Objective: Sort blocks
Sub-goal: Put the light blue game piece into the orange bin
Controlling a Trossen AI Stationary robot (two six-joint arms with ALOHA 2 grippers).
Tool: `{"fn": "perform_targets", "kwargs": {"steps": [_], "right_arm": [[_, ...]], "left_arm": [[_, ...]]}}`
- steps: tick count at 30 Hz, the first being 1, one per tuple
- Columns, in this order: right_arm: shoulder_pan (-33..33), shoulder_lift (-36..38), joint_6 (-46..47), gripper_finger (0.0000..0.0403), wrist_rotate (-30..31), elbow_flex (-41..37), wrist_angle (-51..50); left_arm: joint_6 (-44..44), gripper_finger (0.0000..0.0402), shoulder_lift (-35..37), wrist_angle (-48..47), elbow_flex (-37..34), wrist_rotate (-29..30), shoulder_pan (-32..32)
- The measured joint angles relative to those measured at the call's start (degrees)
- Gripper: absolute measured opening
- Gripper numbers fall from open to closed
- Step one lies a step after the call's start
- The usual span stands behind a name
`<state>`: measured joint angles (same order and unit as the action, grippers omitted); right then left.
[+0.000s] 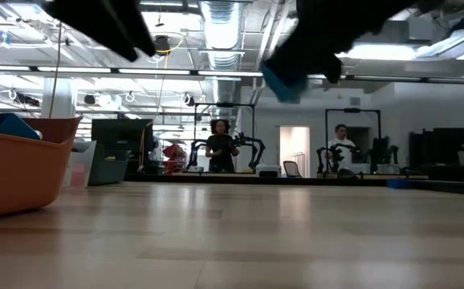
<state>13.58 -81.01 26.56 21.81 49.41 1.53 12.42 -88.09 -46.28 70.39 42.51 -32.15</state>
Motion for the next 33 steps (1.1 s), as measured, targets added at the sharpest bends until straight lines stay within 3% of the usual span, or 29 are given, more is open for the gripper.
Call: {"fn": "perform_targets", "kwargs": {"steps": [3,8,19,24,28,33], "right_arm": [[-0.5,0.0,-4.5,0.0145,1.3,0.0,8.9],[-2.0,0.0,-8.9,0.0146,1.4,0.0,19.8],[-0.7,0.0,-13.6,0.0144,3.9,0.0,32.9],[1.4,-5.1,-15.2,0.0143,4.3,0.1,43.3],[2.4,-8.4,-16.5,0.0138,4.2,0.1,49.6],[3.2,-10.0,-16.5,0.0122,4.4,0.1,48.8]], "left_arm": [[-1.1,0.0251,0.0,3.5,-0.5,4.4,0.8],[-5.4,0.0251,0.0,11.5,-1.8,5.2,3.2],[-13.9,0.0251,0.0,27.2,-3.3,11.9,5.4],[-14.7,0.0251,0.0,30.0,-3.3,12.9,5.2],[-15.1,0.0251,0.0,28.9,-3.3,13.6,4.8],[-9.3,0.0251,3.7,17.8,-3.3,17.8,1.0]]}}
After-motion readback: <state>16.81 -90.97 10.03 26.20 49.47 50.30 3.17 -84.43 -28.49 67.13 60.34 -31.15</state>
